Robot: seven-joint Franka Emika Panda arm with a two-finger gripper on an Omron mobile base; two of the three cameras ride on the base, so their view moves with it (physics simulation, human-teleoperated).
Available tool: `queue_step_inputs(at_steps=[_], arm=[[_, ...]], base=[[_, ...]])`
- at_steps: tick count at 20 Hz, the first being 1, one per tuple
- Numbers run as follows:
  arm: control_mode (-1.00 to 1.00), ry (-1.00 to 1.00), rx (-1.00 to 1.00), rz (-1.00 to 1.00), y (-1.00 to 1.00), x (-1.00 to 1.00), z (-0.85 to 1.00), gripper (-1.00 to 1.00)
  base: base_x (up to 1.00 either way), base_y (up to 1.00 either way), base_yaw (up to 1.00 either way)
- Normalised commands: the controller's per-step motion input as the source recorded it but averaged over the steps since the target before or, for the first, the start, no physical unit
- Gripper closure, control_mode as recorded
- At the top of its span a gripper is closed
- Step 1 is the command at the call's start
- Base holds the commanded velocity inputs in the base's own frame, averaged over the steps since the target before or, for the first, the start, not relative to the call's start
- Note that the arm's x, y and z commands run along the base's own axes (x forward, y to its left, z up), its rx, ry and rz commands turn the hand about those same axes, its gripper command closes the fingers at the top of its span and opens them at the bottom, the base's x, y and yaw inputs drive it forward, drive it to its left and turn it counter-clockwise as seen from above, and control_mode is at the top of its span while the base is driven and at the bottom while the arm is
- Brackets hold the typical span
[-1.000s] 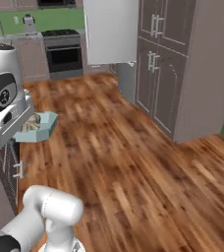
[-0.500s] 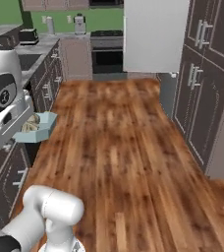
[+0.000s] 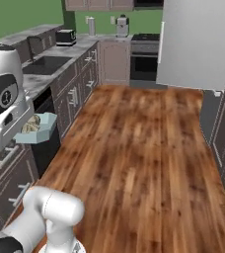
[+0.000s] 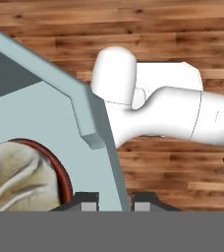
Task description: Place two dumplings into each of the tupperware containers and then place the containers in the fridge.
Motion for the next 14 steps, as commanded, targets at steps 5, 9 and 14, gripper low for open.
queue_step_inputs(at_steps=[5, 9, 14], arm=[[1.00, 0.00, 0.00, 0.00, 0.00, 0.00, 0.00, 1.00], [1.00, 0.00, 0.00, 0.00, 0.00, 0.00, 0.00, 1.00], [1.00, 0.00, 0.00, 0.00, 0.00, 0.00, 0.00, 1.00]], base=[[1.00, 0.16, -0.10], [1.00, 0.46, -0.18], [1.00, 0.52, -0.19]])
